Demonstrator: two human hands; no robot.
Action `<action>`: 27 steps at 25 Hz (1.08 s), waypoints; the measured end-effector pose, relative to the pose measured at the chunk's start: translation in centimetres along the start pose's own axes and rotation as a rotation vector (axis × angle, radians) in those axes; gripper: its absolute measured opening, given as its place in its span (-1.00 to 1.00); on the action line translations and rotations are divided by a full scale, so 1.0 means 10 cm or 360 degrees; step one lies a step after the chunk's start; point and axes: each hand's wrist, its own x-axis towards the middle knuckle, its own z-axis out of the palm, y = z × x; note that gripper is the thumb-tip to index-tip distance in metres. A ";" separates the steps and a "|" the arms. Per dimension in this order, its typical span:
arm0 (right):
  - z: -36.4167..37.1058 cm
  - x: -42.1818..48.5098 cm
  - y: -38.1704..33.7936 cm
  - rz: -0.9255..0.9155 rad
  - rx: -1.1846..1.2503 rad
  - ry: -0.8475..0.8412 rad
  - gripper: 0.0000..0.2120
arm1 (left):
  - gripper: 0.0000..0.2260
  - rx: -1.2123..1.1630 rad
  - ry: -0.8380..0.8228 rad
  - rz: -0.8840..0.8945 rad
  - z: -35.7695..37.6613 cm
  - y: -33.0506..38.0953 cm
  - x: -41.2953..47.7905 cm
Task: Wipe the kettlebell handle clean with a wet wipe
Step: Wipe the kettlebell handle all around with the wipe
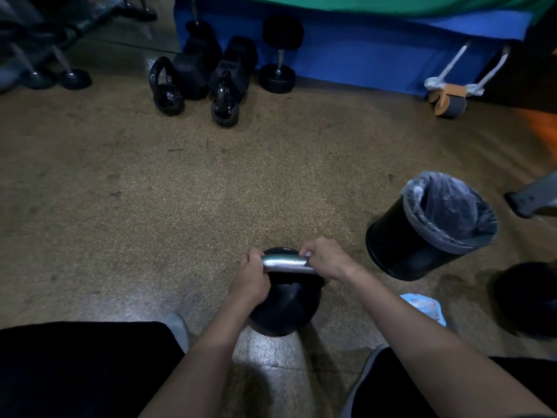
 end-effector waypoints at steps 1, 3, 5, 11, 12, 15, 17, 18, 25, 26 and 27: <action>0.01 0.00 -0.01 0.0004 -0.0007 -0.0023 -0.66 | -0.63 -0.0001 -0.0005 -0.0001 0.00 0.00 0.00; 0.01 -0.02 -0.03 -0.0036 -0.0023 -0.0058 -0.64 | -0.63 -0.0001 -0.0001 0.0004 0.00 0.00 0.01; -0.03 -0.03 -0.02 -0.0065 -0.0019 -0.0105 -0.64 | -0.65 -0.0005 -0.0003 0.0021 -0.01 0.00 0.01; -0.15 -0.10 -0.01 -0.0190 -0.0059 -0.0355 -0.78 | -0.68 0.0023 -0.0007 0.0008 0.00 -0.02 0.02; -0.14 -0.11 0.01 -0.0219 -0.0044 -0.0310 -0.77 | -0.69 0.0022 0.0011 0.0002 0.01 -0.02 0.03; -0.15 -0.08 0.02 -0.0135 0.0071 -0.0169 -0.70 | -0.69 0.0040 0.0009 0.0019 0.01 0.00 0.01; -0.12 -0.08 0.02 -0.0090 0.0078 -0.0124 -0.68 | -0.68 0.0054 -0.0015 0.0020 0.01 -0.01 0.00; -0.10 -0.08 0.02 -0.0107 0.0042 -0.0070 -0.70 | -0.67 0.0066 -0.0022 0.0013 0.00 -0.01 0.01; -0.01 -0.07 0.04 -0.0064 0.0067 0.0093 -0.70 | -0.65 0.0080 -0.0005 -0.0013 0.02 -0.03 0.04; 0.02 -0.06 0.02 -0.0091 0.0002 0.0058 -0.70 | -0.65 0.0070 -0.0007 -0.0021 0.02 -0.03 0.04; 0.04 -0.06 0.00 -0.0135 -0.0067 0.0033 -0.71 | -0.65 0.0073 -0.0009 -0.0018 0.02 -0.02 0.03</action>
